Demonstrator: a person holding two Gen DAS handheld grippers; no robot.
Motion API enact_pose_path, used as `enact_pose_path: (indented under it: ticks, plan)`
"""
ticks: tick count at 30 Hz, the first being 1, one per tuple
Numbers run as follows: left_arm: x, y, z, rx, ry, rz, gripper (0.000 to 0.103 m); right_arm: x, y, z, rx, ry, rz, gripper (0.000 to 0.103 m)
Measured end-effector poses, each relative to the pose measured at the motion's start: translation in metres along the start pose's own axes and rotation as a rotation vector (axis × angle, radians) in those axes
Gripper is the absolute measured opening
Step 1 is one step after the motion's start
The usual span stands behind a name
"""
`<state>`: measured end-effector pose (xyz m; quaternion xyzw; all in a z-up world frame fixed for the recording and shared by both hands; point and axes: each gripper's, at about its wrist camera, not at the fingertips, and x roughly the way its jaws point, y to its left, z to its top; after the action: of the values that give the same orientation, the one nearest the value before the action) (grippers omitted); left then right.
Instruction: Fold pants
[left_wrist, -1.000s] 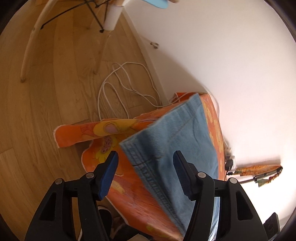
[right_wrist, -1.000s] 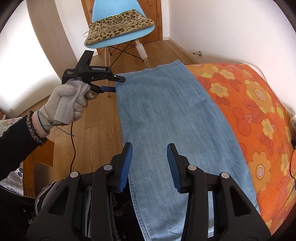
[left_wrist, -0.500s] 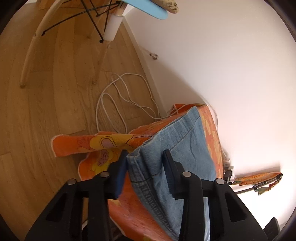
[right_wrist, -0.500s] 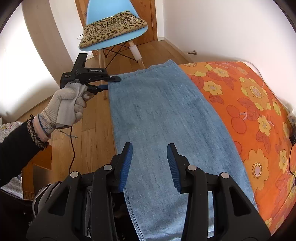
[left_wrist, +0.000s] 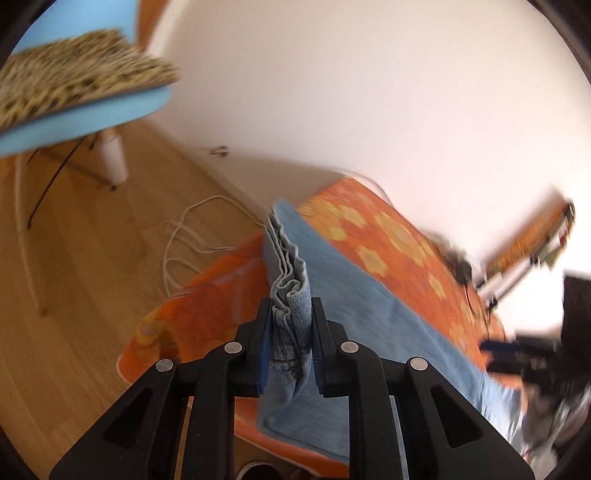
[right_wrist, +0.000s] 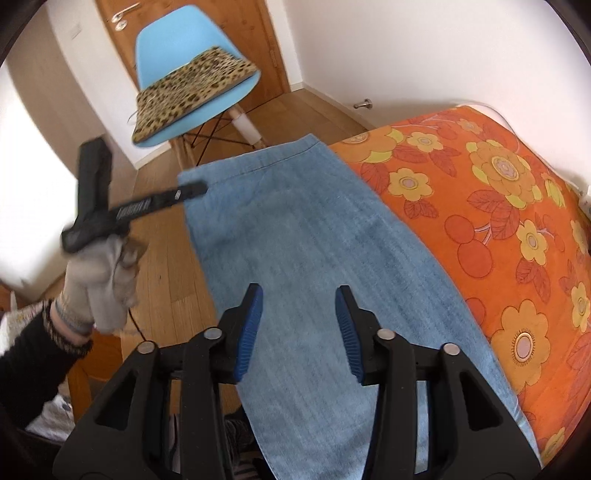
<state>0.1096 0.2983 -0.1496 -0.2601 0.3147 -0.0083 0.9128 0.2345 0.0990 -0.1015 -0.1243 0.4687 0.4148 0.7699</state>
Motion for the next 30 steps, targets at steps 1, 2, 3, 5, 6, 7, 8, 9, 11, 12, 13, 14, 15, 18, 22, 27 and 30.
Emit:
enact_pose_path:
  ticks: [1,2,3,5,6,7,8,9,11,12,13,14,15,18,22,27,30]
  plan:
    - [0.001,-0.009,-0.003,0.034,0.012,-0.01,0.017,0.002,-0.006,0.006,0.037,-0.007,0.016,0.053]
    - [0.002,-0.017,-0.006,0.064,0.027,-0.018,0.017,0.005,-0.012,0.011,0.068,-0.011,0.033,0.055]
    - [0.004,-0.022,-0.009,0.083,0.037,-0.021,0.017,0.008,-0.016,0.017,0.098,-0.014,0.048,0.056]
    - [0.009,-0.031,-0.016,0.124,0.06,-0.029,0.017,0.017,-0.024,0.028,0.147,-0.01,0.078,0.056]
    - [0.011,-0.034,-0.019,0.143,0.067,-0.029,0.017,0.022,-0.027,0.034,0.166,-0.006,0.09,0.056]
    - [0.011,-0.038,-0.022,0.16,0.072,-0.027,0.017,0.028,-0.029,0.041,0.184,0.001,0.108,0.057]
    - [0.013,-0.04,-0.025,0.169,0.08,-0.031,0.017,0.034,-0.031,0.046,0.199,0.011,0.125,0.061]
    - [0.014,-0.041,-0.027,0.174,0.088,-0.035,0.017,0.04,-0.031,0.052,0.216,0.016,0.14,0.062]
    - [0.017,-0.044,-0.029,0.179,0.098,-0.044,0.017,0.054,-0.032,0.063,0.248,0.025,0.165,0.063]
    - [0.018,-0.044,-0.03,0.179,0.102,-0.048,0.017,0.061,-0.032,0.069,0.26,0.034,0.177,0.065]
    - [0.018,-0.044,-0.03,0.179,0.106,-0.053,0.017,0.07,-0.032,0.074,0.272,0.046,0.183,0.066]
    - [0.018,-0.043,-0.03,0.178,0.108,-0.056,0.017,0.079,-0.033,0.078,0.286,0.056,0.18,0.067]
    - [0.018,-0.043,-0.03,0.178,0.109,-0.06,0.017,0.086,-0.034,0.081,0.3,0.066,0.175,0.067]
    - [0.019,-0.046,-0.031,0.186,0.111,-0.078,0.017,0.113,-0.042,0.089,0.371,0.108,0.21,0.067]
    - [0.014,-0.049,-0.032,0.192,0.11,-0.115,0.017,0.136,-0.047,0.097,0.416,0.123,0.226,0.067]
    - [0.004,-0.061,-0.032,0.24,0.116,-0.151,0.017,0.142,-0.051,0.102,0.434,0.104,0.164,0.048]
    - [-0.005,-0.072,-0.031,0.27,0.12,-0.168,0.017,0.133,-0.059,0.1,0.454,0.093,0.166,0.012]
